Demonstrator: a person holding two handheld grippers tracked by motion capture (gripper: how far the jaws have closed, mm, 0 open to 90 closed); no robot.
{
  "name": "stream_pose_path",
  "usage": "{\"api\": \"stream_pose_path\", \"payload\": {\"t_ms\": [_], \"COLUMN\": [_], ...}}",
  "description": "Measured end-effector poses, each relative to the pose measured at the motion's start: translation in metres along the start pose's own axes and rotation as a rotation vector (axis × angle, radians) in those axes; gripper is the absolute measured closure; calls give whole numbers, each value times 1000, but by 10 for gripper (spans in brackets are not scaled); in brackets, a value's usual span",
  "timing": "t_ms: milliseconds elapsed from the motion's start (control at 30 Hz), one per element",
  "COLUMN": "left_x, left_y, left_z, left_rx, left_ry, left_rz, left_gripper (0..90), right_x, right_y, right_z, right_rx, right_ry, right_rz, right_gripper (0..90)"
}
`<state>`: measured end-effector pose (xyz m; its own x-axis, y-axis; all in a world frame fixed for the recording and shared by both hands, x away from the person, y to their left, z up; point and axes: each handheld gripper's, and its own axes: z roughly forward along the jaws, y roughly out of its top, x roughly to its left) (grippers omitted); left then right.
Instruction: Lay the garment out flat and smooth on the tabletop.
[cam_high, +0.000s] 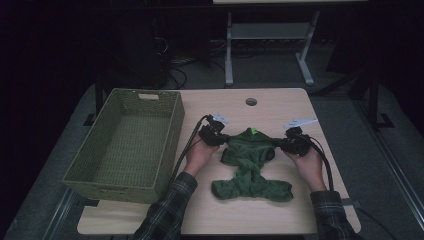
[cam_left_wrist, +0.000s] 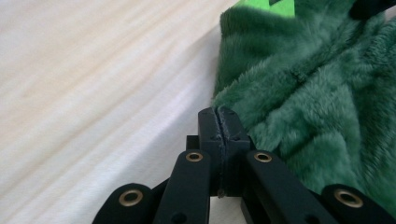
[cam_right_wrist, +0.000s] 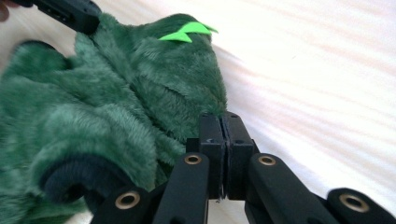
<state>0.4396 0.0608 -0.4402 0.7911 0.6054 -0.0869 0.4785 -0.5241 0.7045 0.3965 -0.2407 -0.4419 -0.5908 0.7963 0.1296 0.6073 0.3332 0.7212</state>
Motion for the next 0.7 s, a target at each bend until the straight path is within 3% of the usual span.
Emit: {"api": "stream_pose_path", "payload": {"t_ms": [100,267,467,600,700], "left_x": [0,6,12,13,14], "left_y": [1,-5,-12,-12,-10], "left_z": [2,15,27,28,26], "left_rx": [-20,-8,-8,0,-13], "left_ry": [28,64,67,65,36], "left_rz": [18,22,-6,2,-29], "left_gripper": [898,898,897,894,870], "right_x": [-4,-11,-14,-14,-12], "right_y": [0,-4,-7,-7,-7], "right_z": [-1,17,33,37,36], "right_rx": [-18,5,28,23,28], "right_ry": [8,-3,-24,-36,-37], "right_rz": [16,28,18,16,6], "right_gripper": [883,884,883,877,810]}}
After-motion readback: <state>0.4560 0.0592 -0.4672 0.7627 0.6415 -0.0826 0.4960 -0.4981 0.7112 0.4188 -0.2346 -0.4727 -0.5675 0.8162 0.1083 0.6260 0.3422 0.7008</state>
